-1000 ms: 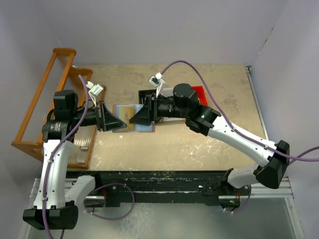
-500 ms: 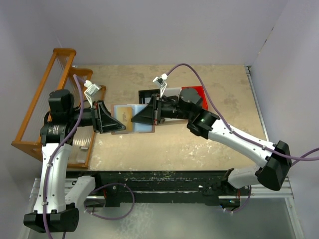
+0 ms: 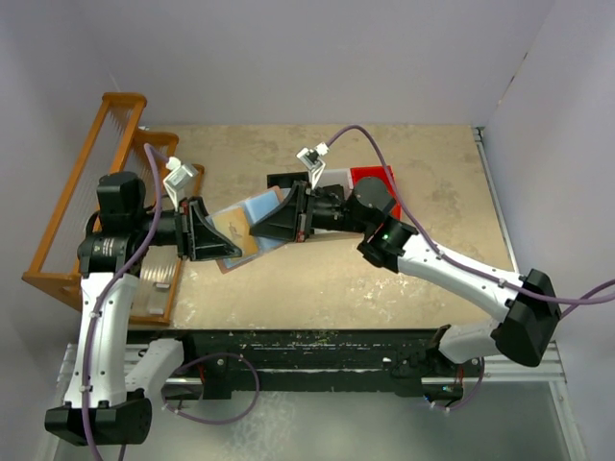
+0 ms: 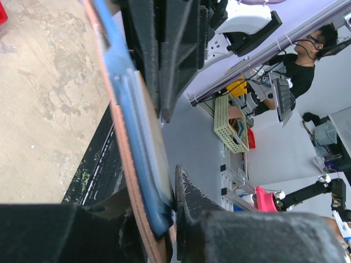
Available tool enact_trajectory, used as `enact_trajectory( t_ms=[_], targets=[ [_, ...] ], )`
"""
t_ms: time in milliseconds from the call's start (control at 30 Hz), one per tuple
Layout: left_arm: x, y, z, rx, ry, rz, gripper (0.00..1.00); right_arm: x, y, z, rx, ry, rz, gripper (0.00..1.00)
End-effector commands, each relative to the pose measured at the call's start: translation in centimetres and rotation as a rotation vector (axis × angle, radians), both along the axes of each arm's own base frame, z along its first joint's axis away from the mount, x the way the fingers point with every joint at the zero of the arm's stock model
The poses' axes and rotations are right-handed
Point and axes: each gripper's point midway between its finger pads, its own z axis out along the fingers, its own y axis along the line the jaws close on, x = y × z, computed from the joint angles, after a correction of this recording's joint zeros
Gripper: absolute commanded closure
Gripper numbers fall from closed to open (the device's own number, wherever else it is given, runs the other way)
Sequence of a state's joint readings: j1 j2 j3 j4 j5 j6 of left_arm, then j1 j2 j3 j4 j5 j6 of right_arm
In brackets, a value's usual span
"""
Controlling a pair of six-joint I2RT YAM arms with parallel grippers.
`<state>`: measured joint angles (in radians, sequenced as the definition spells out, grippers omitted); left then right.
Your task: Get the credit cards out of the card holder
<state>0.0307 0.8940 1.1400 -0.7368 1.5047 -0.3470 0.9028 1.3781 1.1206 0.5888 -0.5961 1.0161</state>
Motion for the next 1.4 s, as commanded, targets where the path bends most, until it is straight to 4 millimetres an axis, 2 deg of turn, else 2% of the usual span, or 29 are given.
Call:
enact_trajectory(
  t_ms=[0, 100, 167, 233, 433, 700, 933, 1100, 1200, 1267, 1367],
  targets=[
    [-3.4, 0.0, 2.7, -0.106, -0.131, -0.173, 0.81, -2.0, -0.5, -0.5, -0.041, -0.017, 0.051, 0.85],
    [-3.5, -0.1, 3.2, -0.138, -0.146, -0.171, 0.83, -1.6, -1.0, -0.7, -0.084, -0.037, 0.011, 0.71],
    [-3.3, -0.1, 3.3, -0.15, -0.151, -0.161, 0.85, -1.4, -1.0, -0.8, -0.104, -0.049, 0.0, 0.64],
    [-3.0, -0.2, 3.4, -0.153, -0.155, -0.15, 0.86, -0.7, -0.6, -0.3, -0.095, -0.068, -0.027, 0.6],
    [-2.8, -0.3, 3.2, -0.119, -0.167, -0.111, 0.89, -0.3, 0.5, -1.4, -0.125, -0.054, -0.017, 0.57],
    [-3.8, -0.3, 3.2, -0.105, -0.201, -0.111, 0.89, 0.2, 1.6, -1.6, -0.147, -0.082, -0.033, 0.69],
    [-3.9, -0.3, 3.1, -0.11, -0.213, -0.116, 0.89, 1.0, 1.5, -1.6, -0.177, -0.107, -0.123, 0.82],
    [-3.7, -0.3, 3.1, -0.12, -0.209, -0.12, 0.87, 1.0, 1.6, -1.2, -0.16, -0.109, -0.159, 1.0],
    [-3.7, -0.3, 3.2, -0.127, -0.205, -0.122, 0.79, 1.1, 1.1, -1.2, -0.143, -0.104, -0.186, 1.0],
    [-3.8, -0.3, 3.4, -0.137, -0.207, -0.127, 0.71, 0.4, 0.3, -1.7, -0.148, -0.087, -0.175, 1.0],
    [-4.1, -0.3, 3.7, -0.153, -0.217, -0.135, 0.6, 0.3, -0.9, -1.0, -0.105, -0.082, -0.21, 1.0]
  ],
)
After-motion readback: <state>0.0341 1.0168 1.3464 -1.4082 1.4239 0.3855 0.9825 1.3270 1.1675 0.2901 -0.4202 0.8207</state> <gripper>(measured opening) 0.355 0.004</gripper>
